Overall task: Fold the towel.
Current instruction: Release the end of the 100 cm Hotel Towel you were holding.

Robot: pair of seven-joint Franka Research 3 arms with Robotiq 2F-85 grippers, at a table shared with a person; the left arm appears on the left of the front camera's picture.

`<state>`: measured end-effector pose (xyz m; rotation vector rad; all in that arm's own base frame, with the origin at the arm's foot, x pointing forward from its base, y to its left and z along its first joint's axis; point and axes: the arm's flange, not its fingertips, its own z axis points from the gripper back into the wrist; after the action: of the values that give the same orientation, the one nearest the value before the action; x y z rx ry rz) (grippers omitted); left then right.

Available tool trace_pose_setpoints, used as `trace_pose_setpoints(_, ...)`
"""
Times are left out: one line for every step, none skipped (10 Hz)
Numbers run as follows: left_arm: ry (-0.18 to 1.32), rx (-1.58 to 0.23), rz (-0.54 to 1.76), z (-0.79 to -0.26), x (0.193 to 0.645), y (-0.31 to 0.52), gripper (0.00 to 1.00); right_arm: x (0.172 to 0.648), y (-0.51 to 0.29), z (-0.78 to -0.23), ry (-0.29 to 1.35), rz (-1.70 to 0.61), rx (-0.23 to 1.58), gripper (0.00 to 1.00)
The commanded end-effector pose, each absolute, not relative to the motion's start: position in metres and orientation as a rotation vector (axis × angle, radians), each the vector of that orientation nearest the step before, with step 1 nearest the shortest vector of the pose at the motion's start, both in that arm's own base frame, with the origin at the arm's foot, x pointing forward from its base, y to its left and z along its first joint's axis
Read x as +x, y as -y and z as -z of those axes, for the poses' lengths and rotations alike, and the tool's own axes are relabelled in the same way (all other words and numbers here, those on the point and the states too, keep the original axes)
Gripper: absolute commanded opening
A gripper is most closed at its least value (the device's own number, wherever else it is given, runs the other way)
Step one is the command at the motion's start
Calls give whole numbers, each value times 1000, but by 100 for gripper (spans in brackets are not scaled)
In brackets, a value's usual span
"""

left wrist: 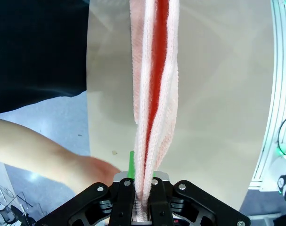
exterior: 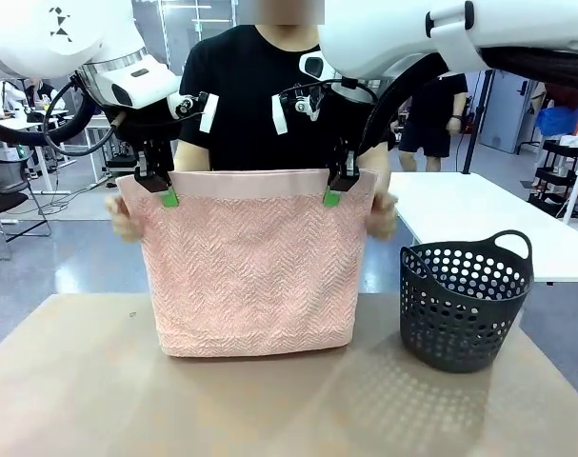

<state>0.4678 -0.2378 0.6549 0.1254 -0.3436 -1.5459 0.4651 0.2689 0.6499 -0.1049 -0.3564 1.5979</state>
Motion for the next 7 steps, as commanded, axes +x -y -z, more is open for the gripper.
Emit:
trace_pose_setpoints(345,127,1544,-656,468,237,0,466,-267,-651,358,-1597,-106,0)
trace_pose_setpoints(345,127,1544,-656,468,237,0,466,-267,-651,358,-1597,-106,0)
trace_pose_setpoints(345,127,1544,-656,468,237,0,466,-267,-651,358,-1597,-106,0)
trace_pose_setpoints(345,127,1544,-656,468,237,0,466,-267,-651,358,-1597,-106,0)
trace_pose_setpoints(345,127,1544,-656,468,237,0,466,-267,-651,358,-1597,-106,0)
trace_pose_setpoints(345,127,1544,-656,468,237,0,466,-267,-651,358,-1597,-106,0)
trace_pose_setpoints(345,127,1544,-656,468,237,0,466,-267,-651,358,-1597,-106,0)
